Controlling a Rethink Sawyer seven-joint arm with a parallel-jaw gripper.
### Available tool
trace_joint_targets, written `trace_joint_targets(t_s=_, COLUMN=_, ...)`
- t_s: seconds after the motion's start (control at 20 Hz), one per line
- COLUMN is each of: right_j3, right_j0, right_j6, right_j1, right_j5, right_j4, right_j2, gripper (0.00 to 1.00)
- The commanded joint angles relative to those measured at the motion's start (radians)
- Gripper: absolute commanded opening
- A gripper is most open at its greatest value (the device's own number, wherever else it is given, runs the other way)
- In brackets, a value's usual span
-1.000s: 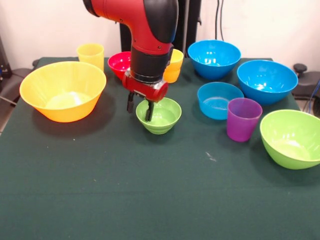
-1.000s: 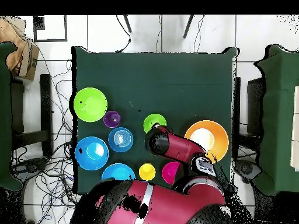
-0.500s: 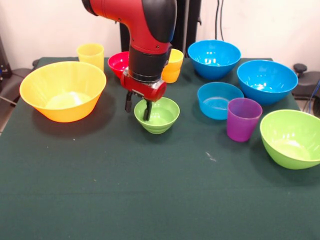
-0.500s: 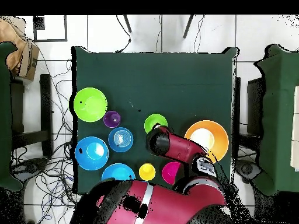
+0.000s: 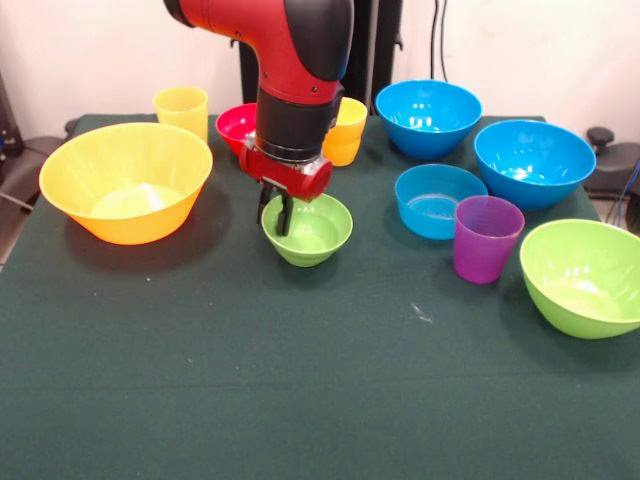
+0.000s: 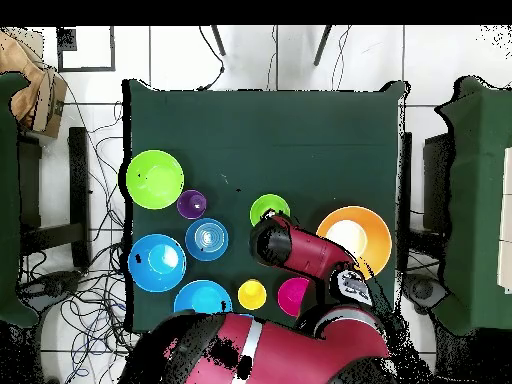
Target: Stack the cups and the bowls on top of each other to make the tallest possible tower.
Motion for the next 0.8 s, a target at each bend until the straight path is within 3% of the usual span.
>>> trace_joint_targets(t_s=0.05, right_j3=-0.079, right_j0=0.013, right_j6=0.097, right_j1=0.025, right_j5=0.01, right_j4=-0.007, right_j2=0.041, gripper=0.0)
trace_joint_targets(t_s=0.55, right_j3=-0.071, right_j0=0.011, right_j6=0.091, right_j1=0.009, right_j5=0.023, right_j4=-0.013, right_j2=0.048, gripper=0.0)
trace_joint_targets(t_s=0.8, right_j3=0.034, right_j0=-0.007, right_j6=0.058, right_j1=-0.177, right_j5=0.167, right_j4=-0.024, right_j2=0.067, gripper=0.0)
